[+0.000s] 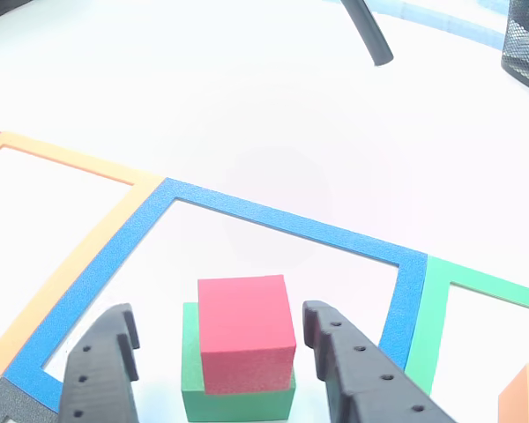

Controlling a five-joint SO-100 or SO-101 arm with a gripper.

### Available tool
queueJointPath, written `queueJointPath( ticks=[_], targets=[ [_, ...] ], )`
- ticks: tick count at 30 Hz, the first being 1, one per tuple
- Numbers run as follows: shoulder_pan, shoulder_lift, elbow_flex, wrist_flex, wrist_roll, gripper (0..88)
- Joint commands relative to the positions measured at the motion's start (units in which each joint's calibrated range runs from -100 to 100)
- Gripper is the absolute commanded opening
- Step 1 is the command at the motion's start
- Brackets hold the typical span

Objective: Tower of hanoi

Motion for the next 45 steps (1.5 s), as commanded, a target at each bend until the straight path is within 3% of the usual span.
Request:
queueJointPath(
  ticks=[1, 14, 33, 38, 45],
  targets=[
    [-0.89, -0.42, -1.18, -1.38, 0.36, 13.7],
    [-1.28, -0.50, -0.82, -1.62, 0.36, 4.7],
    [-1.37, -9.79, -0.73, 0.73, 0.36, 3.4],
    [-0.80, -18.75, -2.37, 10.85, 0.36, 3.2],
    [2.56, -38.45, -6.00, 40.89, 0.36, 2.5]
  ],
)
